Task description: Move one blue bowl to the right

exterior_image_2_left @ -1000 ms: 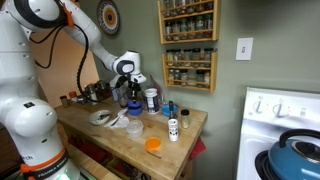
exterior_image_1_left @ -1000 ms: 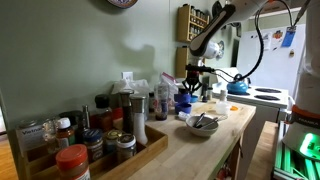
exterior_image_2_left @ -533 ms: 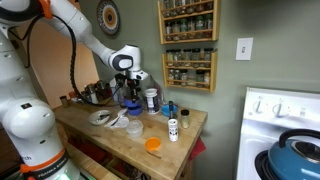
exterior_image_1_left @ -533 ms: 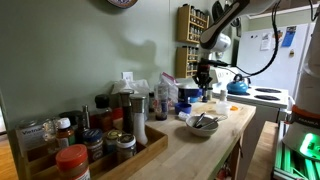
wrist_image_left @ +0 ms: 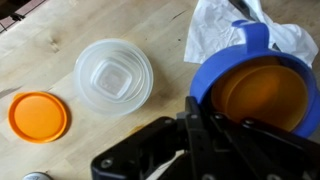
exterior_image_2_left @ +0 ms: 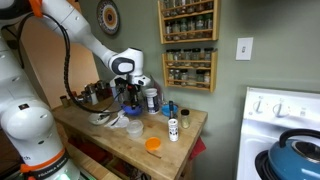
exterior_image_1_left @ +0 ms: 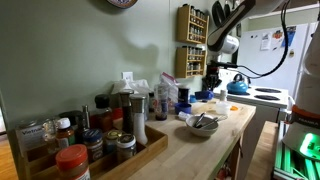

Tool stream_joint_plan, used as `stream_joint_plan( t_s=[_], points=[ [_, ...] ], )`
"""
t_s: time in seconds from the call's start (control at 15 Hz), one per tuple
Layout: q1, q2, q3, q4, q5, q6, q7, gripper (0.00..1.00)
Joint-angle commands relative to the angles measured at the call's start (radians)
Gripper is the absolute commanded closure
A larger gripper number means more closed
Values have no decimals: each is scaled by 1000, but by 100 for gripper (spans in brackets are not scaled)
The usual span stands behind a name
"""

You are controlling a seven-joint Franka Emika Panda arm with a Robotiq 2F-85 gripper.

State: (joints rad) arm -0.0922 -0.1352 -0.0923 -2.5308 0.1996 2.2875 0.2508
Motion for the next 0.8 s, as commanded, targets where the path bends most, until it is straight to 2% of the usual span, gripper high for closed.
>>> stream_joint_plan(
  t_s=[0.0, 0.4, 0.6, 0.73],
  points=[
    [-17, 21, 2, 0, -29, 52, 59, 99],
    [-39, 83, -5, 14, -74, 82, 149, 99],
    [-35, 125, -9, 7, -30, 209, 167, 99],
    [-35, 157, -11, 10, -45, 278, 199, 99]
  ],
)
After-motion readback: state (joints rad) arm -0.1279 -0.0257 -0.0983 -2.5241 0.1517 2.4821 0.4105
